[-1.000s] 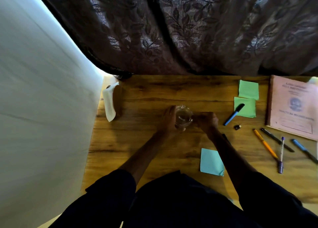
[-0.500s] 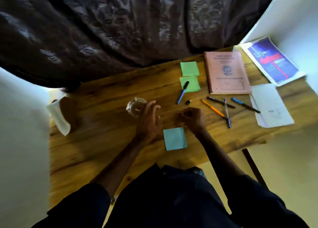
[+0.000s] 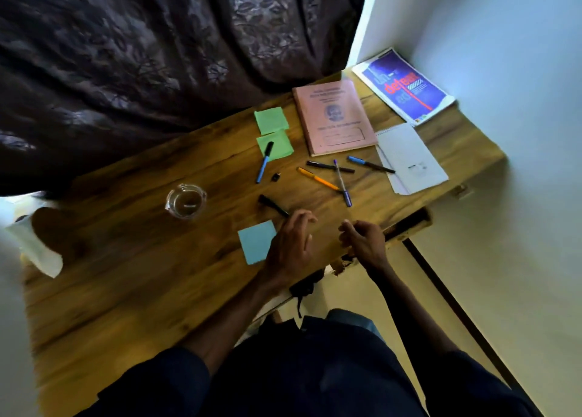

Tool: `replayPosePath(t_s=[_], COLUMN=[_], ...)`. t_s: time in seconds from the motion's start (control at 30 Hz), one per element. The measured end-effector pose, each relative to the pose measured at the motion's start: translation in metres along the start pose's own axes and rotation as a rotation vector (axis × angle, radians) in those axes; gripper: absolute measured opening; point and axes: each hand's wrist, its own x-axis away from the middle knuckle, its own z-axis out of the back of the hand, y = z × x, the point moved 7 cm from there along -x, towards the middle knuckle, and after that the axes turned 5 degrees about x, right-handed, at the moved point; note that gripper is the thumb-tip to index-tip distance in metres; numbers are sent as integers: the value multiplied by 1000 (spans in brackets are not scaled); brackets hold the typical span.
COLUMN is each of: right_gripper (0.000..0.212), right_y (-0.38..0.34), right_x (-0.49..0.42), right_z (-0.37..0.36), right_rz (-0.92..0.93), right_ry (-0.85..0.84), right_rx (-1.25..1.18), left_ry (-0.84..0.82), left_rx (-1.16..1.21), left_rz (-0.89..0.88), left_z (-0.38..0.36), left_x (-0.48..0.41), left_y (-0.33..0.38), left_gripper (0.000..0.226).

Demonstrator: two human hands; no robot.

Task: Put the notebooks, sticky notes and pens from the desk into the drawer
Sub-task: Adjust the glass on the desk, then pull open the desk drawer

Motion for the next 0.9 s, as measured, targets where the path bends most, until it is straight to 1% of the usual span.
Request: replayPosePath(t_s=[0.1, 0.27, 0.4, 0.47, 0.53, 0.57, 0.6, 0.63, 0.67, 0.7, 0.73, 0.77, 0.8, 0.83, 0.9], right_gripper=[29, 23, 17, 20, 20, 16, 12, 16, 23, 29, 33, 36, 38, 41, 50], right_y=[34, 88, 121, 136, 149, 158, 166, 177, 183, 190, 195, 198, 201, 202, 206], right_x=[0, -2, -14, -23, -33, -39, -44, -50, -54, -59, -65, -70, -74, -79, -88], right_z=[28, 69, 91, 96, 95, 94, 91, 86, 81, 75, 70, 65, 62, 59, 54], right_rz=[-46, -96, -61, -45, -44, -53, -68, -96, -134, -183, -232, -280, -335, -389, -472], right_ry=[13, -25, -69, -99, -133, -147, -166, -192, -224, -260, -292, -317, -324, -320, -307], right_rx=[-47, -54, -46, -74, -112, -137, -178, -226, -293, -375, -462, -559, -650, -748, -909], left_ry=[-28, -73, -99, -111, -93, -73, -48, -18, 27, 90, 169, 279, 409, 532, 728], left_rx=[10, 62, 11, 0, 39, 98, 195, 362, 606, 900, 1197, 1452, 1638, 1772, 1939], left_rz=[30, 186, 267, 320, 388, 461, 575, 728, 897, 1038, 1128, 1174, 1199, 1207, 1184], left_z=[-37, -100, -152, -183, -211, -225, -238, -251, -263, -276, -287, -293, -297, -298, -300], left_x=[9, 25, 40, 44, 45, 46, 46, 49, 51, 51, 49, 45, 42, 39, 34], left_y=[20, 48, 73, 75, 70, 66, 60, 53, 48, 46, 48, 48, 45, 41, 34], left_gripper=[39, 33, 29, 28, 24, 24, 26, 31, 34, 35, 34, 35, 38, 44, 54])
